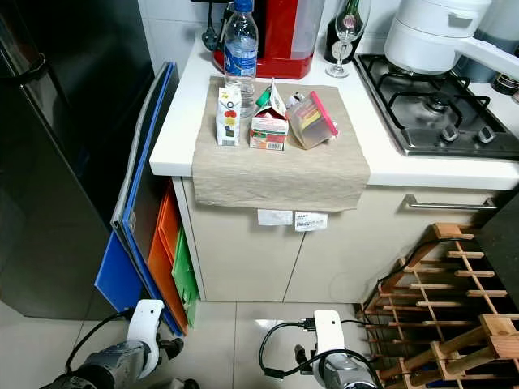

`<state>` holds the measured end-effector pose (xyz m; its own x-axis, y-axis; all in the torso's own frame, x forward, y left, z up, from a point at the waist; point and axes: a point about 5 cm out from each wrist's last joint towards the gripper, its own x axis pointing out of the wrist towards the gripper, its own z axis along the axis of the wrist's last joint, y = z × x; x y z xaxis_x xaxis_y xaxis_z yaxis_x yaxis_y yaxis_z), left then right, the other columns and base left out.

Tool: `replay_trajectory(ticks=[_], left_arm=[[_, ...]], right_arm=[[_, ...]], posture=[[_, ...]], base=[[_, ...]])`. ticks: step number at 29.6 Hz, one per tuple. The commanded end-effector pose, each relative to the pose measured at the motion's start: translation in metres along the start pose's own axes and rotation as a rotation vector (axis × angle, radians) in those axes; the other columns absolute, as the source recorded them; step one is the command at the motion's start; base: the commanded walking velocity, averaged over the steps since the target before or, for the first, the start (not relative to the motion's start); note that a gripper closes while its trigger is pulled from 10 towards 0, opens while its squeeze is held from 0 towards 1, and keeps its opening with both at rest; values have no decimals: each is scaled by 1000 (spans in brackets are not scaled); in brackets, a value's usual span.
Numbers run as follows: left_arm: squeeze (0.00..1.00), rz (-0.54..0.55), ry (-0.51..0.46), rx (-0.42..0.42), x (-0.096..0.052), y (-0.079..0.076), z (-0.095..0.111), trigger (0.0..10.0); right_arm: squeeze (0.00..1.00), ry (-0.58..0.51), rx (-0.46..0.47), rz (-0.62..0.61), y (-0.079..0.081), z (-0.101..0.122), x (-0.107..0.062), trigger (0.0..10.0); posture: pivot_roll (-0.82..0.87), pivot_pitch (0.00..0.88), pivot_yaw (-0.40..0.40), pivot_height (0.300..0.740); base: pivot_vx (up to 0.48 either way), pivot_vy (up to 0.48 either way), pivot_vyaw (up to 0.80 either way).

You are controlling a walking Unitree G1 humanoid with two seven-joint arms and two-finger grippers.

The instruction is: Restocking fridge

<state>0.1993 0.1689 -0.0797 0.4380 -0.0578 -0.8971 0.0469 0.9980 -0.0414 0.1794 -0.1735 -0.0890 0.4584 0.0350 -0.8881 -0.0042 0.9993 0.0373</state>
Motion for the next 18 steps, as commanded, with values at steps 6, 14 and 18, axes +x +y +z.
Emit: replay_trajectory(ticks=[6, 14, 18], left_arm=[[0, -8, 3, 0, 1, -7, -3, 10000], [0, -3, 1, 9, 2, -15, 1, 10000], [0, -18, -7, 4, 2, -19, 6, 10000]], right_arm=[[0, -4, -12, -1, -2, 4, 0, 10000], [0, 0, -16, 2, -3, 3, 0, 10000], [0, 1, -16, 1, -3, 3, 0, 10000]], posture=[[-31, 0, -20, 740], [-32, 0, -17, 740], [-32, 0, -17, 740]], base=[[0, 0, 0], [0, 0, 0], [0, 0, 0]])
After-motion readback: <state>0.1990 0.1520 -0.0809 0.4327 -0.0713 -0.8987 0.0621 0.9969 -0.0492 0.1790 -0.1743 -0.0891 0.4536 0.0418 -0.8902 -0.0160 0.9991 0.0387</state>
